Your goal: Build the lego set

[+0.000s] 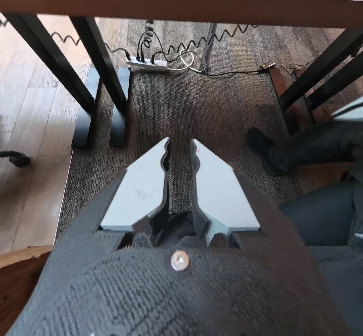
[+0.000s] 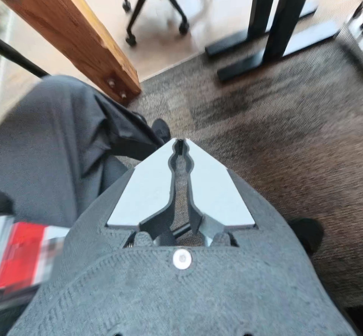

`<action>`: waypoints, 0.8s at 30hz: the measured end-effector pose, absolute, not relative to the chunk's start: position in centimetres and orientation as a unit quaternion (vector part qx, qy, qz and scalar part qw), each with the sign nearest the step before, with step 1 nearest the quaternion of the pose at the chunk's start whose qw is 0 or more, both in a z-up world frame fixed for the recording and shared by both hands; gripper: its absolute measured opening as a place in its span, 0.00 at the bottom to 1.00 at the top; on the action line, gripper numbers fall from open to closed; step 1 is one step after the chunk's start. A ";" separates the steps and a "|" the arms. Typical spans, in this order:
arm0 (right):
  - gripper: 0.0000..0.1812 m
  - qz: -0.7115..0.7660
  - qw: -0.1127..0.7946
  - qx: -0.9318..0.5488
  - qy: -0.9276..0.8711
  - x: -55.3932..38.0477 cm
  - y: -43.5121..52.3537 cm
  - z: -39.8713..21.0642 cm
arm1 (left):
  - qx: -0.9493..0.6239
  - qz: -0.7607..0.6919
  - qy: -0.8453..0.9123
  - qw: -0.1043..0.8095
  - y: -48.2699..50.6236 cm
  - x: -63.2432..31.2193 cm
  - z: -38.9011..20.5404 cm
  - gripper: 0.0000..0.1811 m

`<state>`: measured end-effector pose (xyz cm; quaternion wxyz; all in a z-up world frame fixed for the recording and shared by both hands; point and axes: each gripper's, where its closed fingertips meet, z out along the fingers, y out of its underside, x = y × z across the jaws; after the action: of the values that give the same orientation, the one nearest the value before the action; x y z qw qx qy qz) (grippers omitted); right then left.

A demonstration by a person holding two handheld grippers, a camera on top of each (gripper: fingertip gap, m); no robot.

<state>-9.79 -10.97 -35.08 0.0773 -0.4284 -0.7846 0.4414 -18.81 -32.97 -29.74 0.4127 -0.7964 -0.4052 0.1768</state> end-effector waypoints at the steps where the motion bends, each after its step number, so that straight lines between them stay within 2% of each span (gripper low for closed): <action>1: 0.00 0.460 0.100 -0.418 -0.777 -8.7 -9.8 -31.9 | -0.798 0.177 -0.397 0.416 -32.2 -18.7 -29.5 0.10; 4: 0.00 0.494 0.201 -0.394 -0.748 -6.1 -4.6 -22.4 | -0.810 0.174 -0.384 0.408 -30.8 -17.9 -29.5 0.10; 7: 0.00 0.482 0.351 -0.403 -0.694 -4.8 4.6 -13.9 | -0.818 0.173 -0.374 0.401 -29.9 -16.9 -29.8 0.09; 10: 0.00 0.438 0.454 -0.445 -0.635 -4.1 15.4 -8.6 | -0.820 0.142 -0.371 0.412 -28.1 -16.1 -30.0 0.09; 12: 0.00 0.413 0.483 -0.480 -0.605 -3.9 21.9 -7.0 | -0.825 0.120 -0.363 0.416 -26.6 -15.8 -30.1 0.09; 16: 0.00 0.328 0.433 -0.590 -0.598 -4.5 32.2 -9.3 | -0.848 0.090 -0.319 0.414 -22.8 -15.0 -30.6 0.10; 18: 0.13 0.256 0.397 -0.648 -0.597 -4.3 36.6 -11.8 | -0.857 0.067 -0.290 0.421 -20.4 -14.3 -30.7 0.11; 19: 0.16 0.225 0.376 -0.669 -0.600 -4.1 38.1 -13.1 | -0.861 0.057 -0.275 0.424 -19.3 -14.1 -30.8 0.12; 21: 0.15 0.178 0.342 -0.699 -0.602 -3.7 40.3 -15.2 | -0.870 0.030 -0.248 0.425 -17.4 -13.6 -31.1 0.13; 24: 0.15 0.195 0.313 -0.712 -0.598 -4.4 40.8 -16.4 | -0.876 0.007 -0.215 0.433 -15.1 -14.1 -30.7 0.14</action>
<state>-4.39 40.84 -16.40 0.3133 -0.7117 -0.5979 0.1945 -14.10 -15.14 -30.72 0.4326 -0.8755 -0.2150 0.0067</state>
